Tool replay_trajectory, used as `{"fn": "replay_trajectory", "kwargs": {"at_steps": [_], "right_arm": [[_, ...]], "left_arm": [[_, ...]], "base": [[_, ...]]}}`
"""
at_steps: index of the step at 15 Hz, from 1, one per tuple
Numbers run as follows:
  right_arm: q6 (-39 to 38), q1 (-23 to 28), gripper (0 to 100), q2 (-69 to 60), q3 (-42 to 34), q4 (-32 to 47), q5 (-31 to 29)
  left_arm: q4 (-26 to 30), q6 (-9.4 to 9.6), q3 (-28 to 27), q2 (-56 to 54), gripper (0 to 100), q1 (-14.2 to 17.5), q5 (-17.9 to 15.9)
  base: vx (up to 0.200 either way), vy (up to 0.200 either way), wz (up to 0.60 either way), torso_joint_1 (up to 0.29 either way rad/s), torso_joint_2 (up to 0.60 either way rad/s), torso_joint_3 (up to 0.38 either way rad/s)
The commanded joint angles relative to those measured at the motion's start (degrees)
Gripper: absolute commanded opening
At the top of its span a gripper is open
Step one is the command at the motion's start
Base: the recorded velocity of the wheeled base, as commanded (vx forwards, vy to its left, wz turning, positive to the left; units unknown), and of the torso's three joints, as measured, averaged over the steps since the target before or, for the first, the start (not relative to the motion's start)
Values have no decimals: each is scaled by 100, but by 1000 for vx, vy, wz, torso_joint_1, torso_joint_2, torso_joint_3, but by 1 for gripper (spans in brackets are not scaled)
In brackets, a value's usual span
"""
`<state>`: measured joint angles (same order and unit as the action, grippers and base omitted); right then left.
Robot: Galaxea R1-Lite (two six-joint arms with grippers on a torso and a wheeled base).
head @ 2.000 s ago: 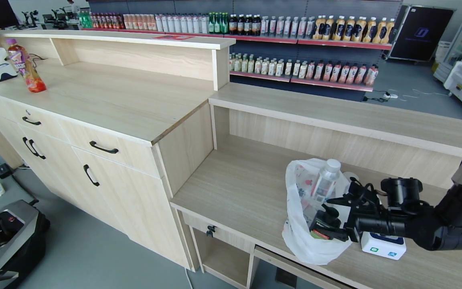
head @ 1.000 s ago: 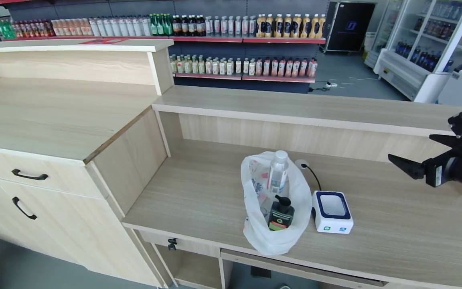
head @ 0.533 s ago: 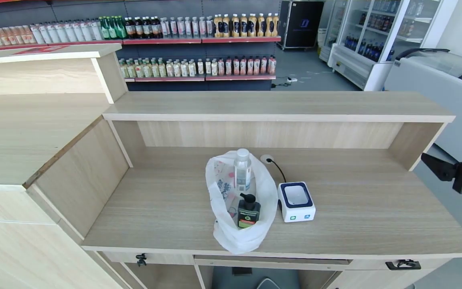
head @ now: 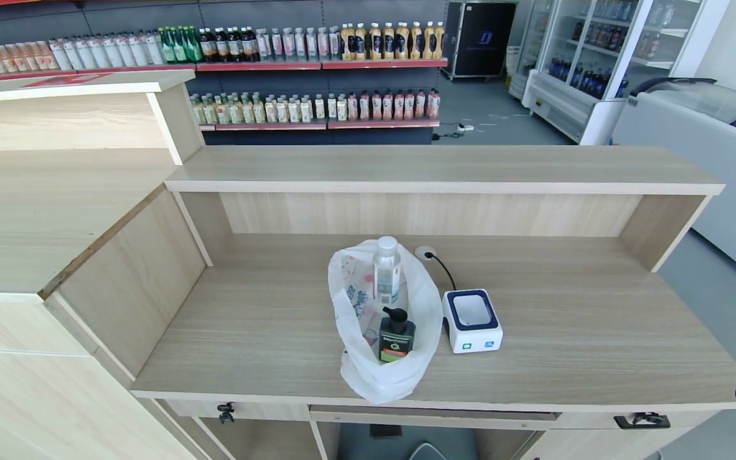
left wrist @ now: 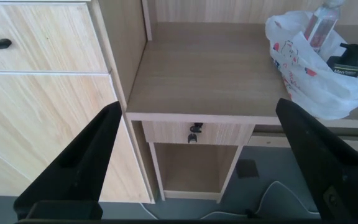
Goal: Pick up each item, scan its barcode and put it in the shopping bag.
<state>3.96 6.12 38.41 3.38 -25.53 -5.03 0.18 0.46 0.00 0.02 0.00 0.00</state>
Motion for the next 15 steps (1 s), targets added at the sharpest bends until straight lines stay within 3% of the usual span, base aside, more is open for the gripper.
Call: {"fn": "replay_trajectory", "kwargs": {"at_steps": [1,3,5,15], "right_arm": [[-396,-313,100,-2505,-338,1709,-103],[-467,-427,100,-3349,-303,2693,152],[-475,-744,100,-3630,-311,2632,178],[-677,-630,100,-3841,-311,2632,178]], "left_arm": [[-1,-2,0,-2,100,0,0],[-1,-2,0,-2,100,0,0],[-1,-2,0,-2,100,0,0],[-1,-2,0,-2,100,0,0]], "base": [[0,0,0,0,0,0],[0,0,0,0,0,0],[0,0,0,0,0,0],[0,0,0,0,0,0]]}}
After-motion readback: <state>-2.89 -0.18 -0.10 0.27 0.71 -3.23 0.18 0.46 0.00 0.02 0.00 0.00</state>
